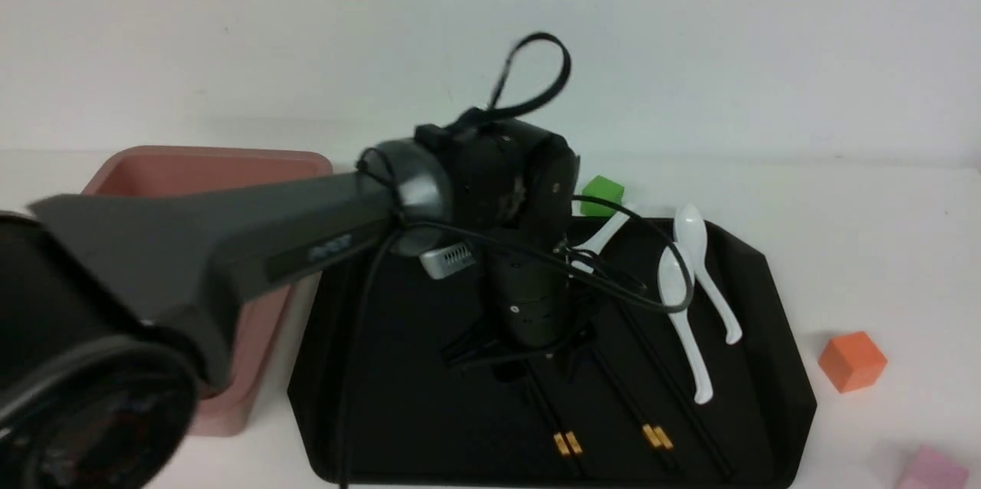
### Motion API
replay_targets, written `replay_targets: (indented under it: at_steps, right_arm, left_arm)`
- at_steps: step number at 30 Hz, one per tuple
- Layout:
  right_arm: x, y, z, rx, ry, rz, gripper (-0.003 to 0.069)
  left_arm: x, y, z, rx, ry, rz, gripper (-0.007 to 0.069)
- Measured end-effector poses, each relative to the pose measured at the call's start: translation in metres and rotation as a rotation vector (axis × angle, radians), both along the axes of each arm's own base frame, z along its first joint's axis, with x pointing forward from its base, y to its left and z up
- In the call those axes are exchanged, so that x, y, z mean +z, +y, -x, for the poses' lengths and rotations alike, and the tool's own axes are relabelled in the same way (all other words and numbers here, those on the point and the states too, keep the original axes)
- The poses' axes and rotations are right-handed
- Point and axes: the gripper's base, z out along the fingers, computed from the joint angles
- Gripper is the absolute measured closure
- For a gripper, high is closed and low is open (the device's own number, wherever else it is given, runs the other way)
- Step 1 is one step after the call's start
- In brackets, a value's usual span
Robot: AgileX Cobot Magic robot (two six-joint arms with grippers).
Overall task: On white tablecloth take chopsticks from black tray and put them in box.
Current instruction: 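Reach over to the black tray and grasp a pair of chopsticks with the left gripper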
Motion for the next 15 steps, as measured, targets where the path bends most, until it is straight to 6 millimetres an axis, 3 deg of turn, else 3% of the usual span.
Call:
replay_targets:
  at_steps: [10, 15]
  right_arm:
    - [0.0, 0.0, 0.0, 0.0, 0.0, 0.0, 0.0417]
    - [0.0, 0.0, 0.0, 0.0, 0.0, 0.0, 0.0417]
  left_arm:
    - [-0.028, -0.007, -0.011, 0.099, 0.043, -0.034, 0.0288]
    - [-0.032, -0.005, -0.011, 0.104, 0.066, -0.074, 0.0316]
